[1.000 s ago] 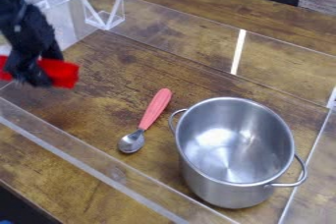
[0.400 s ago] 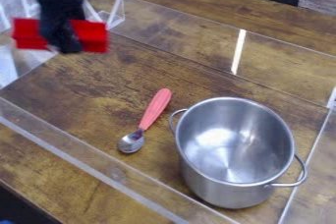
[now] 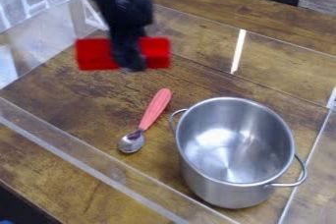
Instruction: Put the red object in the silver pot
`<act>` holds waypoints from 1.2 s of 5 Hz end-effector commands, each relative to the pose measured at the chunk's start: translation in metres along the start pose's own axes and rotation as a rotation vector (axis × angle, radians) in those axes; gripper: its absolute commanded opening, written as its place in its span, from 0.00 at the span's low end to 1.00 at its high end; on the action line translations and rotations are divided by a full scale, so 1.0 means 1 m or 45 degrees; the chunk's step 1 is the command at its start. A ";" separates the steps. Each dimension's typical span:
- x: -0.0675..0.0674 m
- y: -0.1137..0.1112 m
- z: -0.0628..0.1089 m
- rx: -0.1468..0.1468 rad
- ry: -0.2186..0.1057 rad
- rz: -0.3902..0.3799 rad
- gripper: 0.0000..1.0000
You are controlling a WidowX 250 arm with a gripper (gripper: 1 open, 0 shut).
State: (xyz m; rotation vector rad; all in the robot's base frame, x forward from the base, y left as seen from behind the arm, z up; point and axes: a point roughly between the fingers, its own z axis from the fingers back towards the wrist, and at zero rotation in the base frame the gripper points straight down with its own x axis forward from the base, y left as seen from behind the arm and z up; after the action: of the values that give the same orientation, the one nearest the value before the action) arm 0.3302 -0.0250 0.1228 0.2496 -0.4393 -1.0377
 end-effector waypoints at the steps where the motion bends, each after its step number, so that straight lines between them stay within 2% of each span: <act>1: 0.049 -0.007 0.004 0.065 -0.089 0.046 0.00; 2: 0.077 -0.030 -0.002 0.077 -0.107 0.101 0.00; 3: 0.092 -0.048 -0.006 0.087 -0.127 0.156 0.00; 4: 0.092 -0.056 -0.015 0.087 -0.139 0.200 1.00; 5: 0.090 -0.064 -0.023 0.067 -0.148 0.247 1.00; 6: 0.089 -0.066 -0.038 0.021 -0.169 0.237 1.00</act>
State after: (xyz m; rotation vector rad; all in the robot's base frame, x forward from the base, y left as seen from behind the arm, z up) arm 0.3305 -0.1364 0.0727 0.1466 -0.5420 -0.8813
